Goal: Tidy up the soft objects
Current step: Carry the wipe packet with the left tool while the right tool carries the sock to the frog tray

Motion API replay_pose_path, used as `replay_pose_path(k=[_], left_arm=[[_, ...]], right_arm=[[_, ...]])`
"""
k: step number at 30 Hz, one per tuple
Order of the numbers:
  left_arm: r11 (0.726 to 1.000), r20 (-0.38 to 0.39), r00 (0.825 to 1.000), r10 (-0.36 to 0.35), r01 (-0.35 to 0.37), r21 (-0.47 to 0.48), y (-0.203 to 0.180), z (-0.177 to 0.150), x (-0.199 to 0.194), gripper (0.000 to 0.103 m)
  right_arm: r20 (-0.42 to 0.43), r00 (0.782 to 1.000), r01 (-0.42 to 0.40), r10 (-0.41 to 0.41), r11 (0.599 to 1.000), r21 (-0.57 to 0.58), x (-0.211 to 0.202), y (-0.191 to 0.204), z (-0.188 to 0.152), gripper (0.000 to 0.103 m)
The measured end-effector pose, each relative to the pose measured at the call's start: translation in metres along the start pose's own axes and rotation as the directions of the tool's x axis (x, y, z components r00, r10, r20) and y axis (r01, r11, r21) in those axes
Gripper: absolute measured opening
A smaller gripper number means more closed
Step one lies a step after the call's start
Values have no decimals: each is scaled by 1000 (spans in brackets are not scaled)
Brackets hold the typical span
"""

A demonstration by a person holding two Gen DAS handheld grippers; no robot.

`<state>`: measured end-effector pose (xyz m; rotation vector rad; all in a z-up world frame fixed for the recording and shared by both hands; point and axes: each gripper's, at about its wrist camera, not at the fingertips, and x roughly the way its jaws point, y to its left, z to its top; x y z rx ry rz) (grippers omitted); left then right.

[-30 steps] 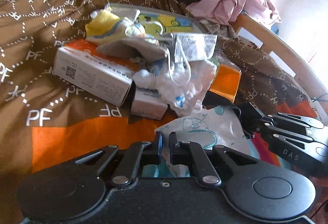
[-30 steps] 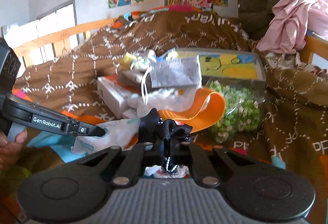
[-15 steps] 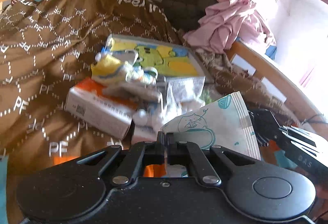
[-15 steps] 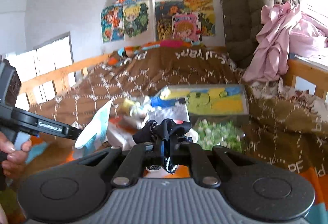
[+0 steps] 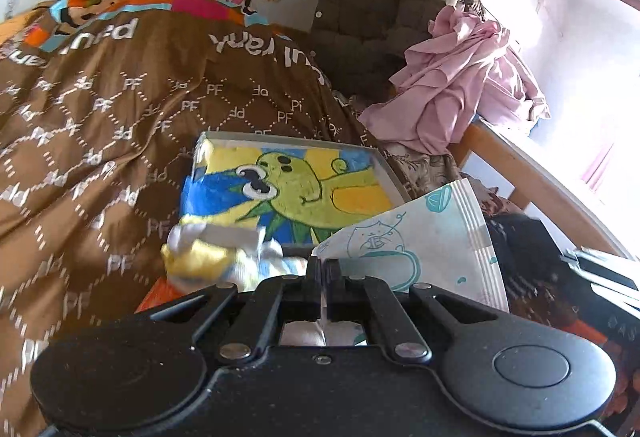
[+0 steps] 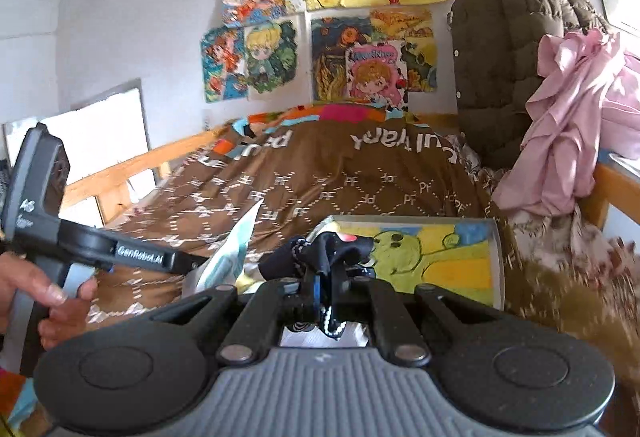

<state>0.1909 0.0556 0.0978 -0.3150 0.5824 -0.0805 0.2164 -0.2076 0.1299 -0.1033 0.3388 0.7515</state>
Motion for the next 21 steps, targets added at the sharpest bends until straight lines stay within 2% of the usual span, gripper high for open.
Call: replay_pose_path(k=[2, 6, 11, 17, 21], left_arm=[[1000, 0, 1000, 2, -2, 19, 10, 13, 23, 1], [1000, 12, 1000, 15, -15, -24, 40, 33, 63, 1], [998, 0, 998, 59, -59, -33, 72, 53, 112, 1], [995, -68, 994, 89, -91, -33, 87, 57, 167, 1], [992, -127, 985, 114, -119, -33, 92, 51, 195, 1]], right_arm=[[-26, 1000, 9, -9, 1000, -3, 35, -10, 13, 5], [-62, 998, 20, -19, 1000, 6, 104, -32, 28, 5], [-126, 992, 27, -21, 999, 43, 179, -51, 25, 5], [-233, 972, 51, -28, 994, 93, 236, -73, 5, 5], [-282, 959, 52, -16, 991, 120, 252, -81, -6, 6]])
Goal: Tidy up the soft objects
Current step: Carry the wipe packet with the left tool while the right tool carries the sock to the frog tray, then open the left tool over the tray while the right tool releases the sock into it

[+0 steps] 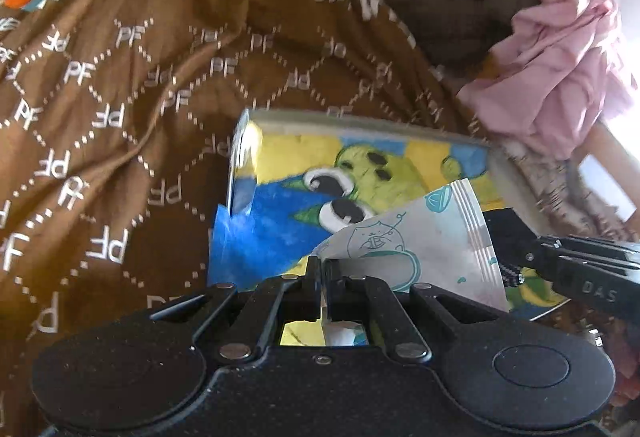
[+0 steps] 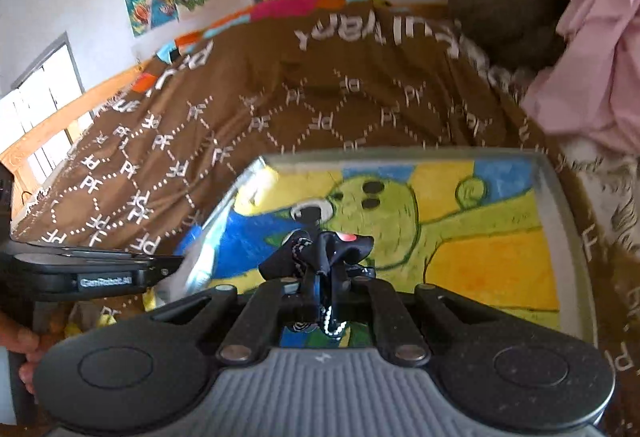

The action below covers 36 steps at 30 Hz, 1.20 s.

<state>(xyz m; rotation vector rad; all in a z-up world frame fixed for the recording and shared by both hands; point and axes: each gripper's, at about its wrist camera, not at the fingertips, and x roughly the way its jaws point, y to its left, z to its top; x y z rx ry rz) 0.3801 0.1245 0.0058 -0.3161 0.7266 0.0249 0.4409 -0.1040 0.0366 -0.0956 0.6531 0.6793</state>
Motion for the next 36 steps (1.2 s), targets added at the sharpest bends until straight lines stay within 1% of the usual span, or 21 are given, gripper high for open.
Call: replay_pose_path(k=[3, 5, 7, 11, 12, 13, 15, 17, 18, 19, 20, 22, 23, 25, 26, 28, 31, 36], left_arm=[[999, -24, 999, 25, -24, 30, -3, -1, 15, 2], [997, -62, 996, 59, -57, 45, -4, -1, 25, 2], [995, -82, 993, 90, -86, 54, -4, -2, 32, 3], [994, -93, 991, 101, -97, 55, -6, -2, 38, 8], [994, -94, 991, 96, -92, 55, -7, -3, 38, 10], [995, -94, 991, 93, -89, 52, -7, -3, 38, 12], [996, -93, 992, 86, -83, 44, -5, -4, 37, 17], [996, -83, 993, 86, -83, 38, -5, -4, 35, 20], [996, -80, 993, 85, -82, 35, -4, -4, 33, 24], [996, -75, 994, 83, -81, 32, -5, -4, 31, 31], [996, -68, 994, 82, -80, 27, -5, -5, 28, 34], [997, -47, 996, 75, -74, 27, -7, -5, 22, 44], [997, -31, 997, 72, -71, 31, -8, -5, 17, 47], [997, 5, 998, 68, -68, 37, -11, -7, 8, 59], [997, 29, 998, 61, -62, 39, -13, -8, 1, 62], [998, 76, 996, 49, -52, 41, -17, -10, -13, 71], [998, 136, 990, 34, -40, 38, -23, -14, -34, 80], [999, 217, 976, 14, -22, 34, -36, -26, -72, 87]], right_arm=[[-38, 999, -9, 9, 1000, 4, 7, -2, -3, 7], [-59, 998, -7, 7, 1000, 1, 10, -2, -5, 8], [-75, 997, 1, -1, 1000, -6, 13, -3, -6, 10], [-93, 995, 26, -28, 1000, -16, 16, -2, -8, 13], [-98, 994, 37, -38, 999, -16, 16, -3, -9, 19], [-99, 994, 40, -41, 999, -15, 16, -3, -9, 28], [-98, 994, 42, -42, 999, -7, 14, -5, -10, 39], [-94, 994, 48, -48, 999, -4, 11, -7, -10, 47], [-92, 994, 52, -52, 999, -2, 8, -8, -9, 52], [-88, 995, 54, -54, 999, 0, 6, -9, -9, 56], [-86, 995, 59, -59, 998, -1, 4, -10, -9, 58], [-76, 995, 63, -62, 998, 1, -1, -10, -9, 68], [-66, 996, 66, -66, 998, -1, -5, -10, -8, 70], [-35, 997, 72, -72, 997, -10, -15, -9, -9, 79], [-13, 997, 73, -73, 997, -11, -22, -9, -10, 81], [28, 997, 77, -77, 997, -8, -36, -8, -12, 88], [87, 993, 74, -74, 997, 2, -56, -7, -13, 95], [175, 982, 76, -76, 997, 7, -94, -2, -19, 101]])
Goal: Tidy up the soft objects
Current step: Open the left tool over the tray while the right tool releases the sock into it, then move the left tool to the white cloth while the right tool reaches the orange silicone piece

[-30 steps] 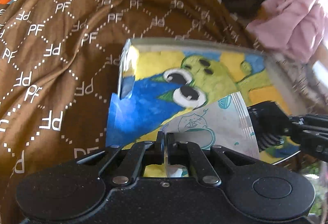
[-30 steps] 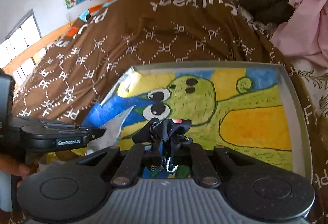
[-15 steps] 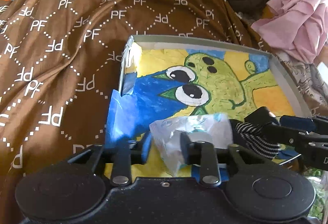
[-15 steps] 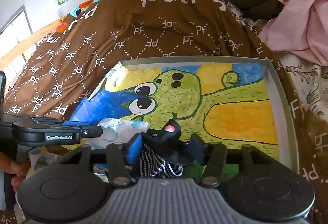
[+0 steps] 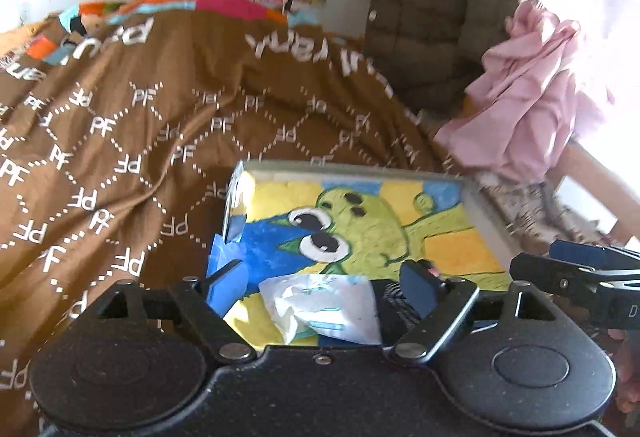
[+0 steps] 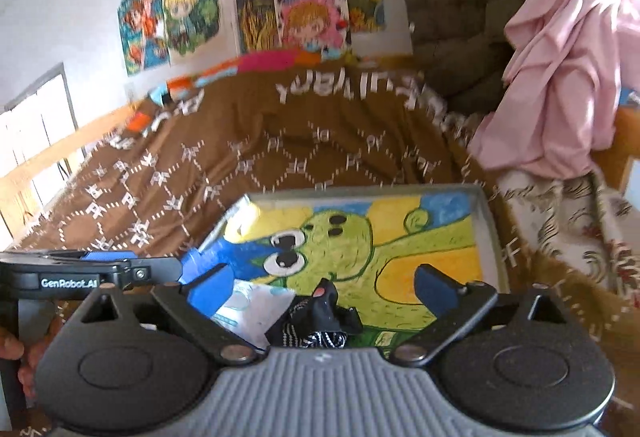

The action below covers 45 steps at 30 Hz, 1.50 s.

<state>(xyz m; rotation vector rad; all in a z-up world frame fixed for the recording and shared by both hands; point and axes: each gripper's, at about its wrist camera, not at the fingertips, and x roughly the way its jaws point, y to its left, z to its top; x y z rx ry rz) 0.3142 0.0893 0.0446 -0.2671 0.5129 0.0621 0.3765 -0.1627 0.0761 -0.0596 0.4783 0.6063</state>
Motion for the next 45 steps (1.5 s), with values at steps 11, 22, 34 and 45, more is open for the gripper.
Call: replay_pose_path(k=[11, 22, 34, 45], left_arm=[[998, 97, 994, -59, 60, -2, -25, -45, -87, 95], [990, 99, 985, -138, 138, 7, -45, -110, -149, 97], [978, -42, 982, -187, 190, 90, -60, -180, -154, 98], [955, -173, 967, -186, 219, 199, -81, -209, -138, 102]], right_arm=[[124, 992, 31, -21, 996, -83, -96, 25, -38, 103], [94, 994, 64, -60, 997, -36, -167, 23, -99, 103], [-18, 998, 61, -60, 996, 61, -191, 8, -140, 103], [-111, 993, 32, -26, 998, 57, -168, 1, -163, 103]])
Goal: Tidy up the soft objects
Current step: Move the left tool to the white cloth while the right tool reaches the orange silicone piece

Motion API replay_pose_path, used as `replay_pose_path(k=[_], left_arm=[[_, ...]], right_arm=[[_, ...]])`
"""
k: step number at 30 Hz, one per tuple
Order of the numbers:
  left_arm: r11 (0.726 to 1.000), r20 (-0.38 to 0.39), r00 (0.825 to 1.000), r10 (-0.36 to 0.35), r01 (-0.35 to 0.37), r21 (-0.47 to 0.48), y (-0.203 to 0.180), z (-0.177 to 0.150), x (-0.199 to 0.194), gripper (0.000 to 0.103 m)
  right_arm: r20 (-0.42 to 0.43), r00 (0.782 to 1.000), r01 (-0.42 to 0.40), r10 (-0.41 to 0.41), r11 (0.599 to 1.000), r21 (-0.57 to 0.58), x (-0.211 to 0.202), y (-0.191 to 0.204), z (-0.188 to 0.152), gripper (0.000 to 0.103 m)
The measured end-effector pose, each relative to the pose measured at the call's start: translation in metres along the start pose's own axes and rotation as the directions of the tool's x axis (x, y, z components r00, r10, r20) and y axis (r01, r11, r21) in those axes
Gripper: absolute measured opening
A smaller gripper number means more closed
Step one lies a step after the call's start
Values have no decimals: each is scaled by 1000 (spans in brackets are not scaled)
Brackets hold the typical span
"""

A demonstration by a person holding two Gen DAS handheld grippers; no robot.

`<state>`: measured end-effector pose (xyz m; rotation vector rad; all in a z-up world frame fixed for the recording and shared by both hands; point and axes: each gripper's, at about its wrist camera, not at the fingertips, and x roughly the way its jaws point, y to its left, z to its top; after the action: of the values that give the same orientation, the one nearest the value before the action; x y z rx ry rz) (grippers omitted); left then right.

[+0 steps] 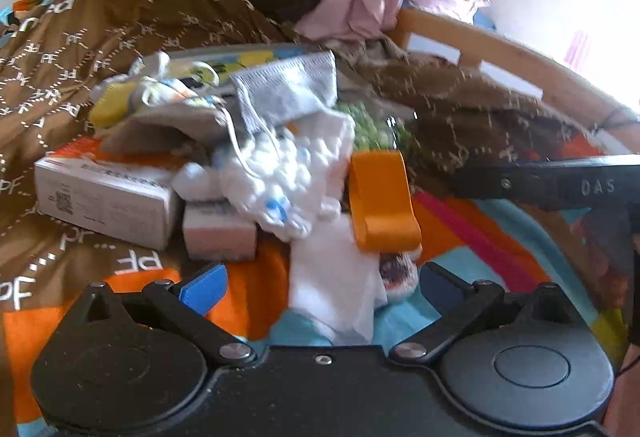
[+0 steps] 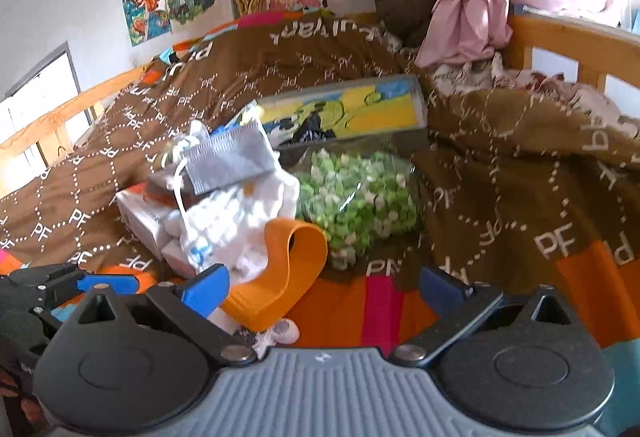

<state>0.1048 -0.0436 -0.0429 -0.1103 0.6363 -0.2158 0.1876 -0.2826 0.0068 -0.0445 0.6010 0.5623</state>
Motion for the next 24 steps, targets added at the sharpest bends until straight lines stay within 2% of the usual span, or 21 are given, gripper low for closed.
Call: replay_pose_path(k=[6, 14, 20, 24], left_arm=[[999, -52, 999, -12, 14, 38, -8, -3, 12, 102], [997, -84, 996, -8, 14, 78, -11, -3, 19, 100], [997, -111, 994, -9, 17, 74, -9, -3, 23, 90], [997, -119, 993, -28, 36, 73, -9, -3, 22, 82]], right_arm=[[-49, 998, -38, 38, 999, 4, 17, -1, -6, 103], [-57, 995, -80, 80, 997, 5, 33, -4, -8, 102], [-61, 993, -100, 101, 995, 21, 49, -7, -9, 96], [-61, 991, -118, 120, 992, 36, 51, -7, -8, 86]])
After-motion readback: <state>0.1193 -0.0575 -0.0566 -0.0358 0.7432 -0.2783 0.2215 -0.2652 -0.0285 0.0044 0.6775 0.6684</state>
